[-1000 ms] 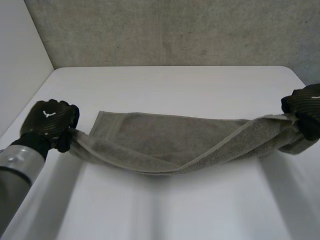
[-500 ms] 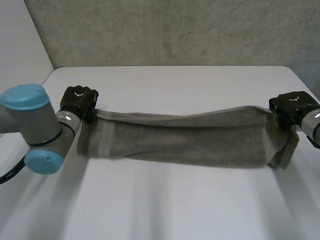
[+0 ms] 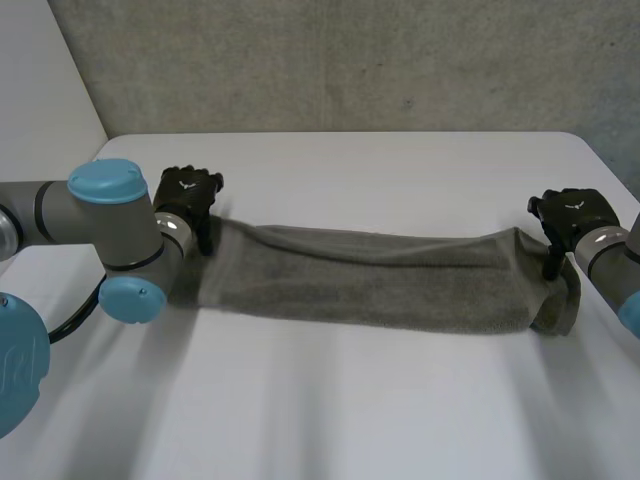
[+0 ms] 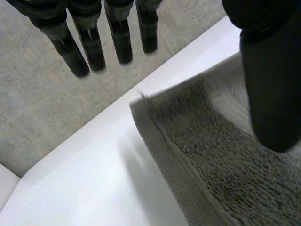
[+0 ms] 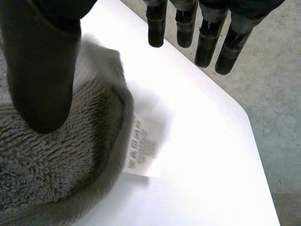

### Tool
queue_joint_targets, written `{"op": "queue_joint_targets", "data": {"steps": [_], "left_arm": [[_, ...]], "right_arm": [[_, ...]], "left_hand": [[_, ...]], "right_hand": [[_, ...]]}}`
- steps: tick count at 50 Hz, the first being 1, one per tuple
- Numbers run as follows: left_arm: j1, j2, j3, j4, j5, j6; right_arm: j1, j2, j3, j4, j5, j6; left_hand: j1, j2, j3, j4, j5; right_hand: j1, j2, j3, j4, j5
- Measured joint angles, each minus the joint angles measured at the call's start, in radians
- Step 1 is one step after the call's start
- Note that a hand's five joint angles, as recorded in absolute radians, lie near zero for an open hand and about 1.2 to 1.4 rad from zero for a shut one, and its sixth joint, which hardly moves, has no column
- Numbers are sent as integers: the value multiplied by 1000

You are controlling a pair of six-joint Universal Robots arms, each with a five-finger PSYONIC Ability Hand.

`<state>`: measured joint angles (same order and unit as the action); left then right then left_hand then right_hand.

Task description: Fold the towel.

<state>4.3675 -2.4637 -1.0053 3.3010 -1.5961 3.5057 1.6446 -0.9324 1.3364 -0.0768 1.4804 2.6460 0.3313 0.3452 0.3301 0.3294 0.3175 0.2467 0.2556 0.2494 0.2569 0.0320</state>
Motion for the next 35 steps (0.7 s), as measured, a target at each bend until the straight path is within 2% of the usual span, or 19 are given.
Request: {"op": "queue_joint_targets", "data": {"steps": [3,14,18,25,30,35], "left_arm": [[-8,12,4,0,-15,1],[-11,118,-24,-1,-44,-11],[-9,173,-66,-1,-40,-13],[-13,256,-197,2,-27,-13],[-12,325,-333,12,-3,-14],[-7,375,-438,27,32,-15]], "right_arm": [[-3,-15,3,-6,16,2],[-23,-142,27,-95,150,-6],[-32,-180,66,-113,165,-10],[-34,-293,199,-69,71,-20],[-49,-385,306,31,-18,-10],[-91,-430,388,106,-71,6]], "left_hand": [[-43,-66,-60,-47,-71],[-43,-66,-60,-47,-71],[-43,-66,-60,-47,-71],[-43,-66,-60,-47,-71],[-43,-66,-60,-47,-71],[-43,-66,-60,-47,-70]], "right_hand": [[-11,-1,-3,-1,-10],[-15,-1,-3,-1,-12],[-15,-1,-3,-1,-12],[-15,-1,-3,-1,-14],[-12,-1,-2,0,6],[32,27,26,25,75]]}}
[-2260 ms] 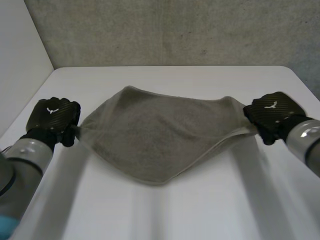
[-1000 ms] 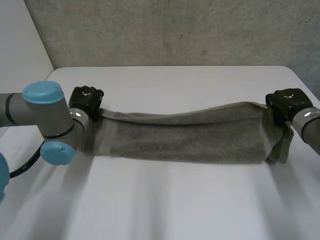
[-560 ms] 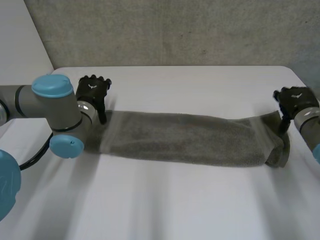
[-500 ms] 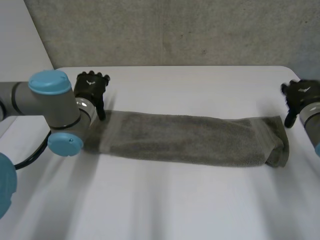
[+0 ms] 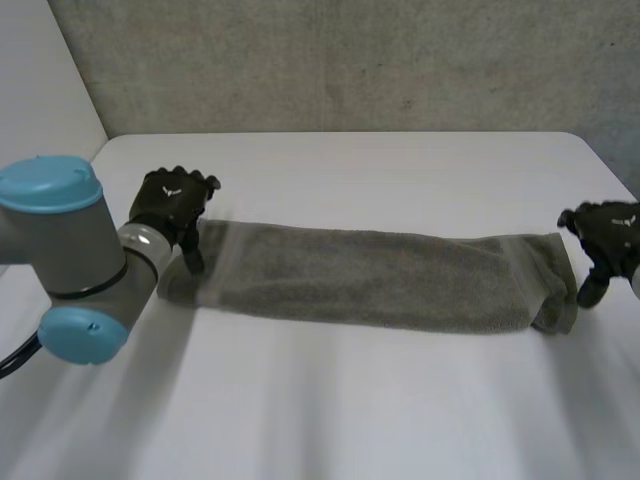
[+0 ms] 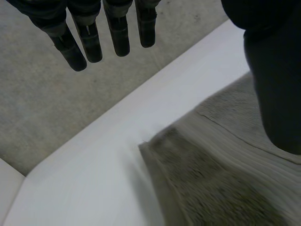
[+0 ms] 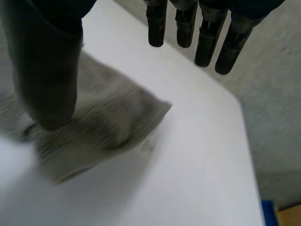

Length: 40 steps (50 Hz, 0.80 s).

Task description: Fold the towel.

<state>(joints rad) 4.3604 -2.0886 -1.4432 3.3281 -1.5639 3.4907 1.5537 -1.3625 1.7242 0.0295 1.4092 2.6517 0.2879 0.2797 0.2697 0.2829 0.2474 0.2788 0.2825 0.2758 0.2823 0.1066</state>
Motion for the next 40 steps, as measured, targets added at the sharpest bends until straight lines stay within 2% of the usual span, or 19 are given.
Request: {"op": "queue_joint_targets", "data": {"steps": [3,10,19,28,40], "left_arm": [[4,21,-54,22,16,-1],[12,39,-127,96,30,0],[14,22,-131,118,29,1],[12,18,-132,116,28,1],[11,14,-132,125,28,1]], "right_arm": [[-41,-17,54,12,-26,9],[-137,-47,169,-9,-110,48],[-169,-51,244,-47,-198,84],[-168,-24,266,-156,-202,122],[-159,58,232,-215,-190,125]], "left_hand": [[0,0,0,0,0],[0,0,0,0,1],[0,0,0,0,1],[0,0,0,0,1],[0,0,0,0,1]], "right_hand": [[85,64,84,80,95],[116,79,116,120,134],[216,205,219,208,222],[219,205,219,208,225],[294,281,294,285,295]]}}
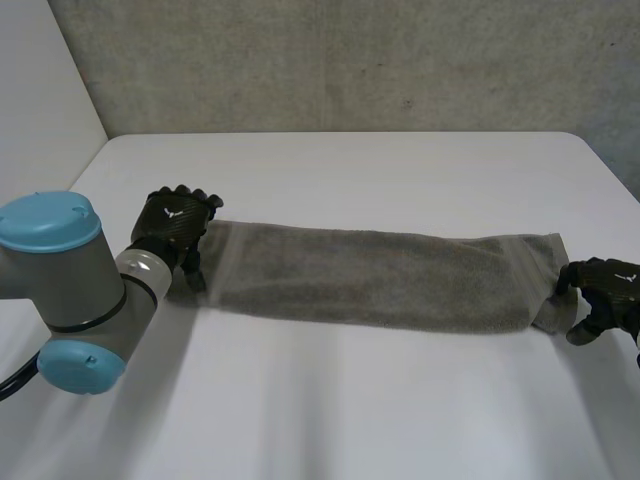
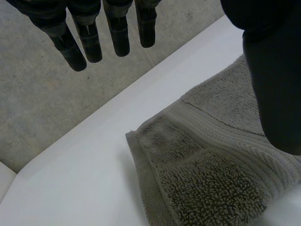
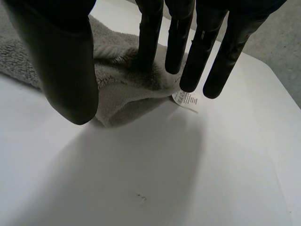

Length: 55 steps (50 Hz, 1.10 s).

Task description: Fold the towel.

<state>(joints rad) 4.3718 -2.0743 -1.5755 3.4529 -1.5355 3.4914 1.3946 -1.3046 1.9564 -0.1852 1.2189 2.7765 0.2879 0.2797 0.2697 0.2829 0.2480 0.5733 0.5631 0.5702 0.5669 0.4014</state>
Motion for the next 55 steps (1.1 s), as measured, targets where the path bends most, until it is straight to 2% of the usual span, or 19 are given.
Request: {"op": "queue_joint_targets", "data": {"steps": [8,15,17,21,29,33,38,44,55], "left_arm": [[0,-6,0,4,0,0],[-1,-15,0,5,1,0],[-2,-17,0,5,1,0],[-4,-19,-3,5,1,0],[-5,-19,-11,7,2,1],[-8,-18,-13,7,2,2],[-11,-18,-16,7,2,2],[-12,-18,-19,10,2,2],[-12,-18,-21,14,3,2]], "right_arm": [[4,35,-20,-5,12,0],[19,40,-25,-36,68,1],[21,43,-27,-49,89,1],[21,48,-36,-63,126,0],[11,39,-57,-67,171,-4],[10,33,-47,-56,152,-6],[14,24,-14,-38,88,4],[23,14,15,-22,34,60],[44,19,26,-28,32,129]], "left_hand": [[0,0,0,0,0],[0,0,0,0,0],[0,0,0,0,0],[0,0,0,0,1],[0,0,0,0,0],[0,0,0,0,0],[0,0,0,0,0],[0,0,0,0,0],[0,0,0,0,0]], "right_hand": [[127,127,128,132,129],[454,459,451,449,440],[633,639,626,632,628],[774,755,768,773,766],[774,755,770,775,767],[275,286,289,296,277],[117,140,122,123,93],[60,107,75,67,29],[54,107,75,66,29]]}}
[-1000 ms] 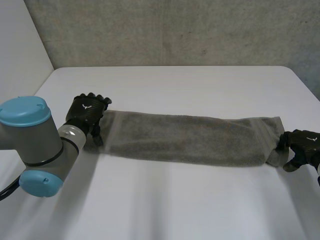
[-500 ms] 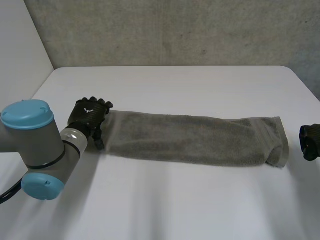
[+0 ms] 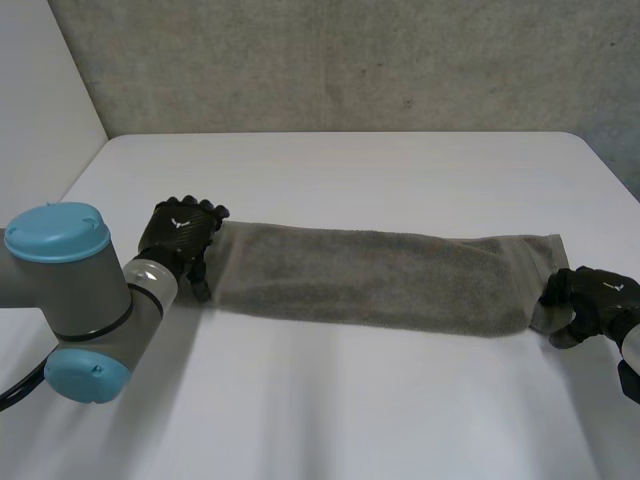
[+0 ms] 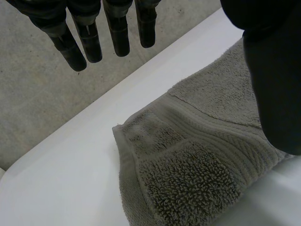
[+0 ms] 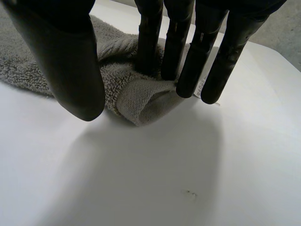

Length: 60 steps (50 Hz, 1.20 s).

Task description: Fold the towel.

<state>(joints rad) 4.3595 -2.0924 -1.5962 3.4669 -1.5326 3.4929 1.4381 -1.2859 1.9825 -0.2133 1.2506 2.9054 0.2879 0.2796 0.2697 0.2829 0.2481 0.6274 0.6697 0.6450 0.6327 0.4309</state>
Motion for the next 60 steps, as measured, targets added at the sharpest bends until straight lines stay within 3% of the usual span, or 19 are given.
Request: {"op": "queue_joint_targets", "data": {"steps": [21,26,30,39,54,60], "left_arm": [[-2,-1,-5,12,0,2],[-3,-2,-6,19,0,2],[-3,-2,-7,21,0,2],[-3,-2,-8,21,0,2],[-3,7,-19,21,0,3],[-5,17,-19,20,-1,3]], "right_arm": [[56,85,-44,-82,67,-14],[59,111,-54,-96,78,-19],[57,126,-63,-104,88,-25],[44,104,-85,-112,143,-47],[-196,55,-164,-29,150,-311],[-225,34,-257,20,153,-350]], "left_hand": [[0,0,0,0,0],[0,0,0,0,0],[0,0,0,0,0],[0,0,0,0,0],[0,0,0,0,0],[0,0,0,0,-1]], "right_hand": [[69,11,45,67,107],[193,151,176,187,213],[664,601,634,647,671],[696,611,696,709,718],[699,611,698,710,731],[700,611,698,710,731]]}}
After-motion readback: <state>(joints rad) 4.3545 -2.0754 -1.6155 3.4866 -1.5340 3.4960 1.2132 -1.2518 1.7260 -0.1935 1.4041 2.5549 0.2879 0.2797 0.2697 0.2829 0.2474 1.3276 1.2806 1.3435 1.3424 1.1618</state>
